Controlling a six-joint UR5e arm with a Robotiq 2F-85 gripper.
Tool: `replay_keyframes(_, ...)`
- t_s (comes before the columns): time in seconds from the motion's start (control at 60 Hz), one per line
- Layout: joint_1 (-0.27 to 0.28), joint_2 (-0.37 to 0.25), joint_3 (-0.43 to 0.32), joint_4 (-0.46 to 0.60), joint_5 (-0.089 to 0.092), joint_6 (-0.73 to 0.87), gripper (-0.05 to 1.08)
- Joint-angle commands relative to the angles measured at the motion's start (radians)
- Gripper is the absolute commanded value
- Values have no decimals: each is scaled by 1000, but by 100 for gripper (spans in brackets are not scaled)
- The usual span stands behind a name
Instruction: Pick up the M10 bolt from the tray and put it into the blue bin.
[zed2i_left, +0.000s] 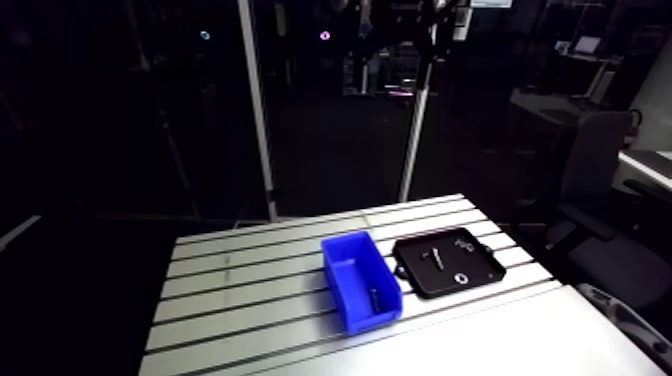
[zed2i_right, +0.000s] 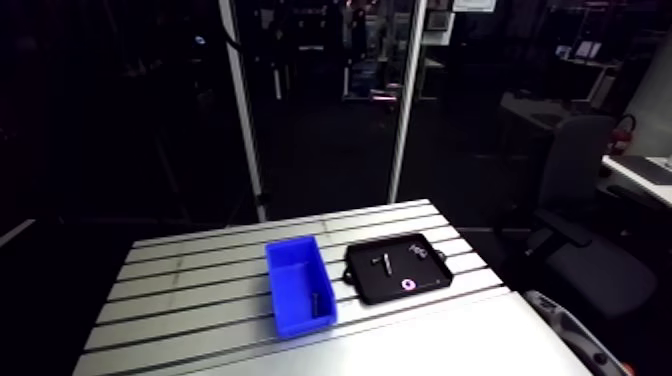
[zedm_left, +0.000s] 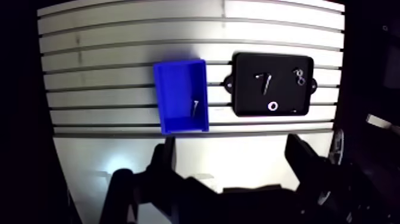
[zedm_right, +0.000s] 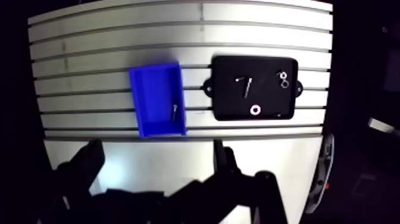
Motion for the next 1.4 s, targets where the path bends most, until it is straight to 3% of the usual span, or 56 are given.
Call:
replay_keyframes(0.017, -16, 0, 25, -3, -2, -2, 1)
replay_keyframes(0.483, -117, 6, 89, -85, -1, -21, 1)
replay_keyframes(0.567, -142, 12, 120, -138, -2, -24, 1)
replay_keyframes(1.4, -237, 118, 275, -328, -4, -74, 1)
